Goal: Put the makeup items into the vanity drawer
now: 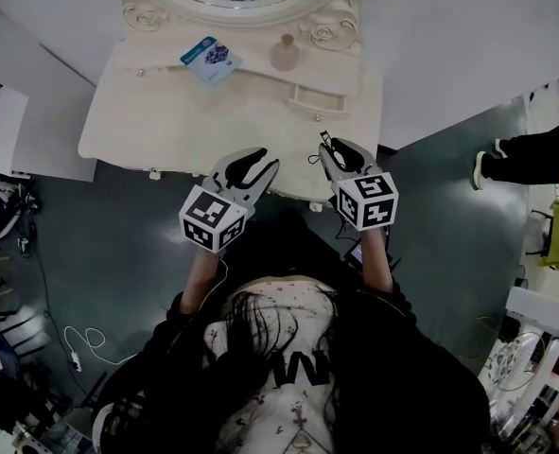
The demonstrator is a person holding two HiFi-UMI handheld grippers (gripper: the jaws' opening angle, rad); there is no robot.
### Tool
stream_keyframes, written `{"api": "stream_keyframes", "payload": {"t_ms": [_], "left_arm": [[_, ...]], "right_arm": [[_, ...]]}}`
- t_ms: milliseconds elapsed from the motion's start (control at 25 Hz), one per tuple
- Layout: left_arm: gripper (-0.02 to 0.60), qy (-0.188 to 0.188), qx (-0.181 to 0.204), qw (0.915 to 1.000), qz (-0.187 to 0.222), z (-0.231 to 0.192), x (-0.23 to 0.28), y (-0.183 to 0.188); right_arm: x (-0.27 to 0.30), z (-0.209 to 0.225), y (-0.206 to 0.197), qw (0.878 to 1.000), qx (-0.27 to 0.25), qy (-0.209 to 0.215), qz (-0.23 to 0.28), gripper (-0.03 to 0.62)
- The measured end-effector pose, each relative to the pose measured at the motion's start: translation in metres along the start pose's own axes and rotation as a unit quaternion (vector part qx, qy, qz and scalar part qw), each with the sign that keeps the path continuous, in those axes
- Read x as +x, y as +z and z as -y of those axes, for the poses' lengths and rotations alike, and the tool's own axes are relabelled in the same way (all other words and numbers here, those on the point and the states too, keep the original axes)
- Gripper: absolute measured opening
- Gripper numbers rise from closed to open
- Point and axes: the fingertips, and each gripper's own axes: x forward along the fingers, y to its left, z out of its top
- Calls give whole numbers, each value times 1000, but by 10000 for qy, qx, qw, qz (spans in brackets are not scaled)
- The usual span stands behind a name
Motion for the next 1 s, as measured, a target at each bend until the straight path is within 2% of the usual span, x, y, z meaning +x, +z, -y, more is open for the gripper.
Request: {"api": "stream_keyframes", "payload": {"t_ms": [280, 600, 720, 880, 1000], "left_arm": [[115, 5, 0, 9999, -107, 8, 27, 2], [115, 174, 35, 9997, -196, -4, 43, 8], [115, 204, 53, 9995, -229, -6, 47, 10], [115, 195, 86, 9994, -256, -7, 52, 13], [115, 187, 92, 9994, -282, -7, 55, 14]], "right_arm": [[25, 37, 2, 9990, -397, 14, -204, 110], [62, 70, 17, 9860, -1635, -264, -180, 110], [79, 79, 20, 9717, -2327, -391, -149, 110], [103, 83, 16, 9414, -3338, -426, -205, 110], [117, 81, 12, 9267, -3735, -341, -227, 110]]}}
